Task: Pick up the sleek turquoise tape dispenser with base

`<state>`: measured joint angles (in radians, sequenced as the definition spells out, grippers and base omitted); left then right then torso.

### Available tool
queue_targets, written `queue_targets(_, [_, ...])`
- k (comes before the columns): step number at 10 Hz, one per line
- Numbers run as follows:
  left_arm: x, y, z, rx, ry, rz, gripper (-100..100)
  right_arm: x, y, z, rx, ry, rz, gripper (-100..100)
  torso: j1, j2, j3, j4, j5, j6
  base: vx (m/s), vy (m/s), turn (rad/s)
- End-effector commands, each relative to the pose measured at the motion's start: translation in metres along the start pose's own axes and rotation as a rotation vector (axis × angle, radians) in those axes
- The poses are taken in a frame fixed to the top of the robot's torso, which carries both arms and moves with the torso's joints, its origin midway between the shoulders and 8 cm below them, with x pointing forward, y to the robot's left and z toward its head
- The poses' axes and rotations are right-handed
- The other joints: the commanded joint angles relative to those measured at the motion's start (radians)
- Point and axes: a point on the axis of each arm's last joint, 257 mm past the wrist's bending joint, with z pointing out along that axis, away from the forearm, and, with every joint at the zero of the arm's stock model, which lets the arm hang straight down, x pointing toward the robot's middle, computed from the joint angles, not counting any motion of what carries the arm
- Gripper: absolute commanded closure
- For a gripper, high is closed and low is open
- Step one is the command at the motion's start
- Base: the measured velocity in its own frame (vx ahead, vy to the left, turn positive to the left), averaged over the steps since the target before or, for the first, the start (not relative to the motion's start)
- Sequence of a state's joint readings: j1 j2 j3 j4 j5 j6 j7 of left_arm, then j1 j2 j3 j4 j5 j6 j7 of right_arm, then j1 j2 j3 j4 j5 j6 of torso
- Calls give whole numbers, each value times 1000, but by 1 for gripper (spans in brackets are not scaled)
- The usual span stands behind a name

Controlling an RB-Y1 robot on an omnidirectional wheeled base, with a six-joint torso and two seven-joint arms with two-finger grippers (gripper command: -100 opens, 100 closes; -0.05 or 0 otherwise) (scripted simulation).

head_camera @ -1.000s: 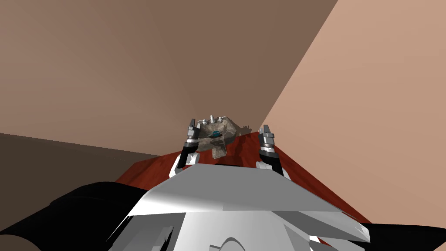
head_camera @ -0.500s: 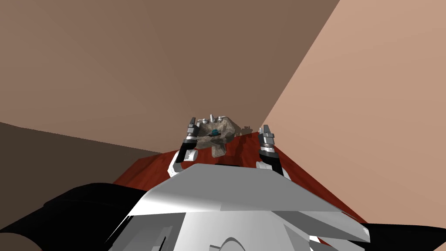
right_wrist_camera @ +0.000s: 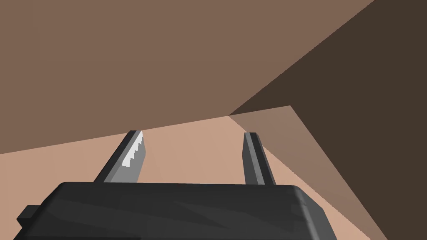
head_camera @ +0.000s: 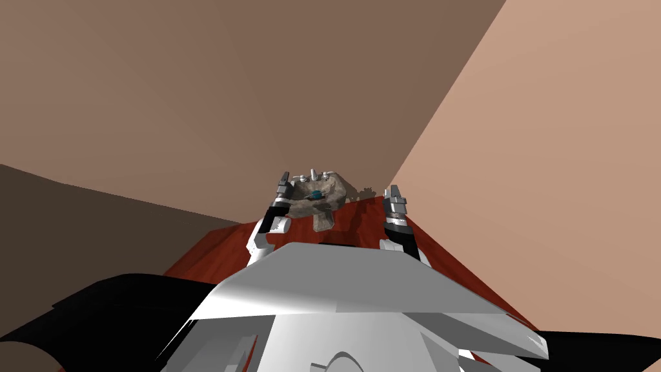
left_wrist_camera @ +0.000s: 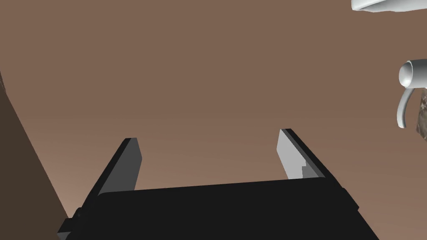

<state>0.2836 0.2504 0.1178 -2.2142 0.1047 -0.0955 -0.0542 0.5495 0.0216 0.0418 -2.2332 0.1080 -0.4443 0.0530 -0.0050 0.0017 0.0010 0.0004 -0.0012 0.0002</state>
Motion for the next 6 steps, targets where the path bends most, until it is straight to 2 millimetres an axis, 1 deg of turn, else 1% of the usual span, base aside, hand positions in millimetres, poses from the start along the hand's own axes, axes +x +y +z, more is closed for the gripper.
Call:
queue_targets(1, [-1,7,1,-30,1,2,-100,0,0,0,0,0,0,0,0,0,0,0,0,0,-18,-37,-14])
queue_targets(2, [-10,9,10,-42,-4,11,-100,0,0,0,0,0,0,0,2,-1,0,0,0,0,-27,-62,71])
queue_targets(3, [-9,15,10,-67,-2,11,-100,0,0,0,0,0,0,0,1,-1,0,0,0,0,-27,-62,41])
queue_targets(4, [-9,17,10,-72,-2,11,-100,0,0,0,0,0,0,0,1,-1,0,0,0,0,-10,-30,-8])
queue_targets(5, [-19,21,19,-91,-9,18,-100,0,0,0,0,0,0,0,3,-1,-1,0,1,0,-15,-65,51])
queue_targets(6, [-19,27,18,-114,-8,18,-100,0,0,0,0,0,0,0,1,-1,-1,0,0,0,-23,-74,43])
